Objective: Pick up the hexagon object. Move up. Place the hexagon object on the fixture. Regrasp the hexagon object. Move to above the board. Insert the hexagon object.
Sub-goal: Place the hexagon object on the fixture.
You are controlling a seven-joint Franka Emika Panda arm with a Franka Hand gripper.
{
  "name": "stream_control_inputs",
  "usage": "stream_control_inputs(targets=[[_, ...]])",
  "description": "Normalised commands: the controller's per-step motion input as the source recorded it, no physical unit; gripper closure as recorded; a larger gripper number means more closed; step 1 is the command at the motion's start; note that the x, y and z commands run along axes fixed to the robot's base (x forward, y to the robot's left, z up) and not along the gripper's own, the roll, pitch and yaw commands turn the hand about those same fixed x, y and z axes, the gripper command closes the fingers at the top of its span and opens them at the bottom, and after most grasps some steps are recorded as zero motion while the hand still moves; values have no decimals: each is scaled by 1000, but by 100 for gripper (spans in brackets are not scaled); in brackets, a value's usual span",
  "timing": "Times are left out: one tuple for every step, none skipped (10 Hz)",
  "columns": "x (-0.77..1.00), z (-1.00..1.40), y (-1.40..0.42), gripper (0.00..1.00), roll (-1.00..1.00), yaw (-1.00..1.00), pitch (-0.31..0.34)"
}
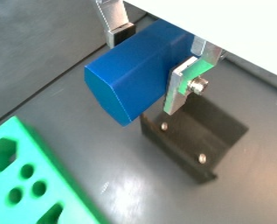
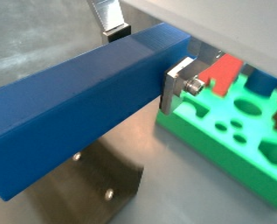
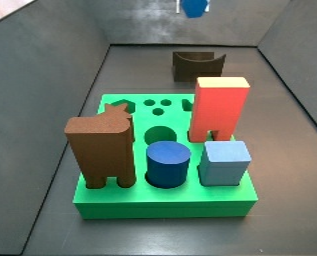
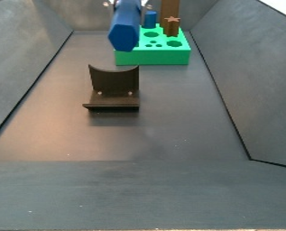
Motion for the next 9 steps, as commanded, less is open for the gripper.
stream_control_inputs(targets=[[517, 56, -42, 100, -1000, -12, 92], [364, 54, -3, 100, -1000, -21, 107], [195, 24, 16, 100, -1000, -33, 120], [80, 7, 24, 100, -1000, -44, 125], [38, 18, 26, 100, -1000, -54, 118], [20, 8, 25, 100, -1000, -85, 111], [33, -4, 27, 100, -1000, -100, 117], [55, -5, 36, 100, -1000, -134, 133], [60, -7, 38, 100, -881, -160, 125]])
